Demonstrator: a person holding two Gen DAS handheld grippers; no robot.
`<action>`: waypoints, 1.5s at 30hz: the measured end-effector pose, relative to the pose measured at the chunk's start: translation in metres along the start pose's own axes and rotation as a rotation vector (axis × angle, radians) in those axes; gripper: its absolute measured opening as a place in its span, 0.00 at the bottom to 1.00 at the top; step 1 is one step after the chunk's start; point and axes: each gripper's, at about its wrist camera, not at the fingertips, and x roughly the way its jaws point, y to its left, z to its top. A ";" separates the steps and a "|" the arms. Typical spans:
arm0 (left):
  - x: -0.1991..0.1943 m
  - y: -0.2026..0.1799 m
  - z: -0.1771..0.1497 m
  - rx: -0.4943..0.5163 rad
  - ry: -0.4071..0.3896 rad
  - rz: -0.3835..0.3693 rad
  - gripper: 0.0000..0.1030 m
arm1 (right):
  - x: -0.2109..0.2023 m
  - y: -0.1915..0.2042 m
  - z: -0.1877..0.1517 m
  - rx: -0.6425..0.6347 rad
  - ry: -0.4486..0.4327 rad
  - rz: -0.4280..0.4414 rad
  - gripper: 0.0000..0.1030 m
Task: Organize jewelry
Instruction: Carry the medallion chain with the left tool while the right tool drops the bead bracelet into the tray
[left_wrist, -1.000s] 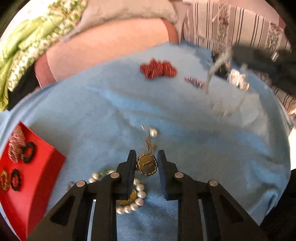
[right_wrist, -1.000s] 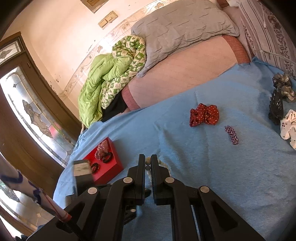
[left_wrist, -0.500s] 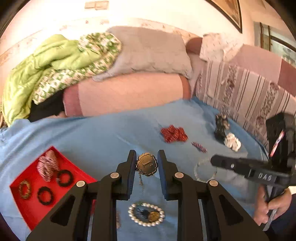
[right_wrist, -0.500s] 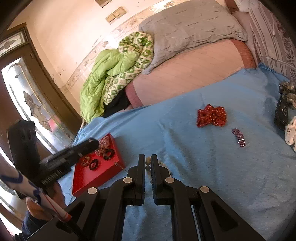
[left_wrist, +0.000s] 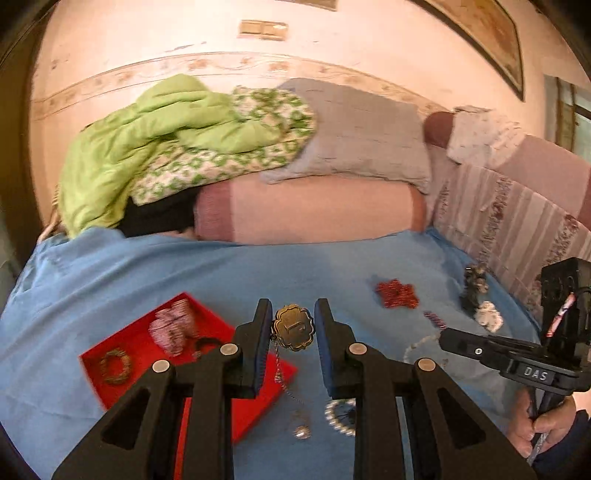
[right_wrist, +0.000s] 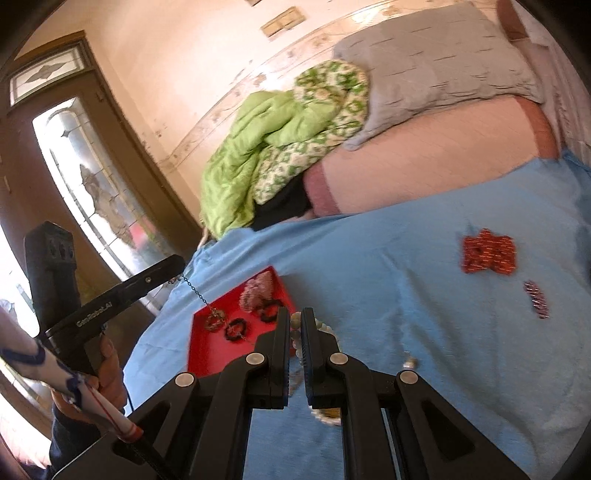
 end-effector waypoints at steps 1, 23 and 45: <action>-0.003 0.007 -0.001 -0.005 0.000 0.013 0.22 | 0.006 0.006 0.000 -0.007 0.010 0.011 0.06; 0.007 0.115 -0.046 -0.139 0.115 0.204 0.22 | 0.153 0.116 -0.005 -0.123 0.191 0.159 0.06; 0.070 0.163 -0.082 -0.251 0.257 0.216 0.22 | 0.245 0.106 -0.027 -0.089 0.338 0.063 0.06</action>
